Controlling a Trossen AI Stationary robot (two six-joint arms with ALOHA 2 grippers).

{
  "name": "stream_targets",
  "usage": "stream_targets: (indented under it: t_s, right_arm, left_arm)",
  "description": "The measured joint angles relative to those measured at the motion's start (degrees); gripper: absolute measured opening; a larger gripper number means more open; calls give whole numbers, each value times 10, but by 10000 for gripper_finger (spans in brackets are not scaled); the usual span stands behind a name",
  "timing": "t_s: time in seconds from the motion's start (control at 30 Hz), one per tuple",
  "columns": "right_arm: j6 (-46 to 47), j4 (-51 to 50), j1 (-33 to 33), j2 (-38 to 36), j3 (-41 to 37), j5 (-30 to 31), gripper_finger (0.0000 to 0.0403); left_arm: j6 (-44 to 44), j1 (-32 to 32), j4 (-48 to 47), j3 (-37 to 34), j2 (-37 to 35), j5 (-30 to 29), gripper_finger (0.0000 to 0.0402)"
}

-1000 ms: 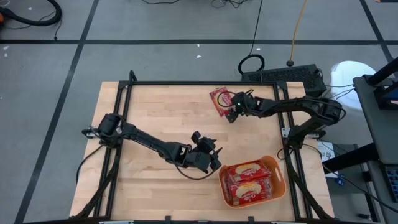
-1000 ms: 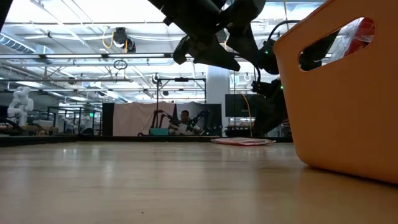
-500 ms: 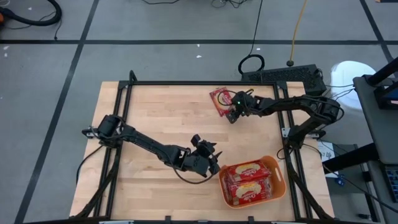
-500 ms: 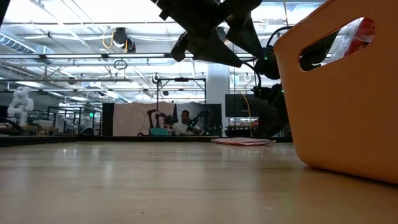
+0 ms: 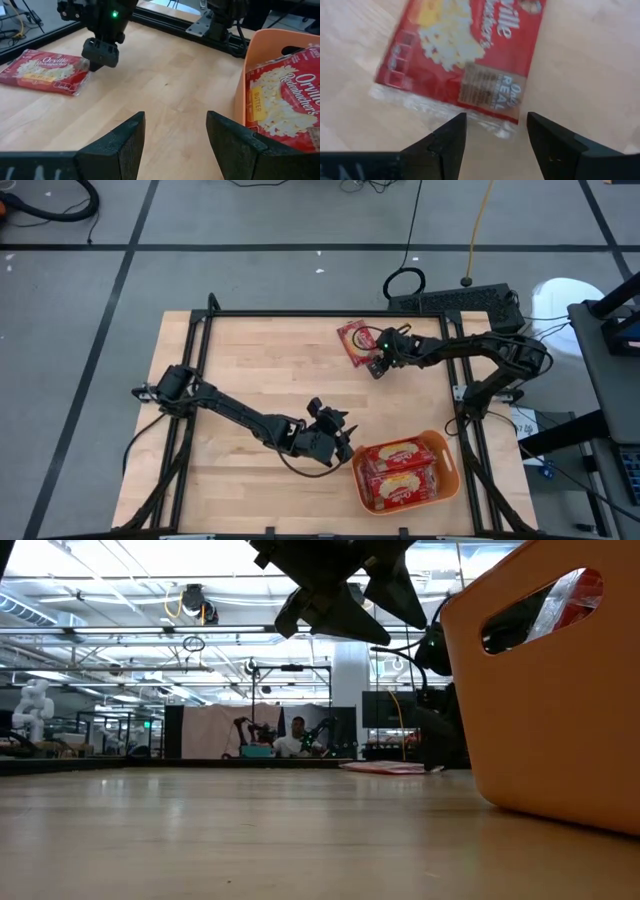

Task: Sort popcorn bags into baskets
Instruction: Put the red popcorn bag into the orange bin

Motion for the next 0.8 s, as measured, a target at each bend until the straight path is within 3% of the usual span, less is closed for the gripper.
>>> stream_targets:
  t_s: [0.27, 0.4, 0.63, 0.8]
  right_arm:
    - [-2, 59, 0, 48, -13, 16, 188]
    - [-5, 81, 0, 65, -12, 18, 141]
    - [-20, 74, 4, 58, -12, -5, 21]
    - [-22, 64, 20, 22, -14, -57, 7]
  left_arm:
    - [-3, 0, 16, 0, 0, -1, 214]
    - [-5, -3, 19, 0, 0, -1, 214]
    - [-5, -7, 13, 0, 0, -2, 214]
    - [-1, -6, 1, 0, 0, -4, 214]
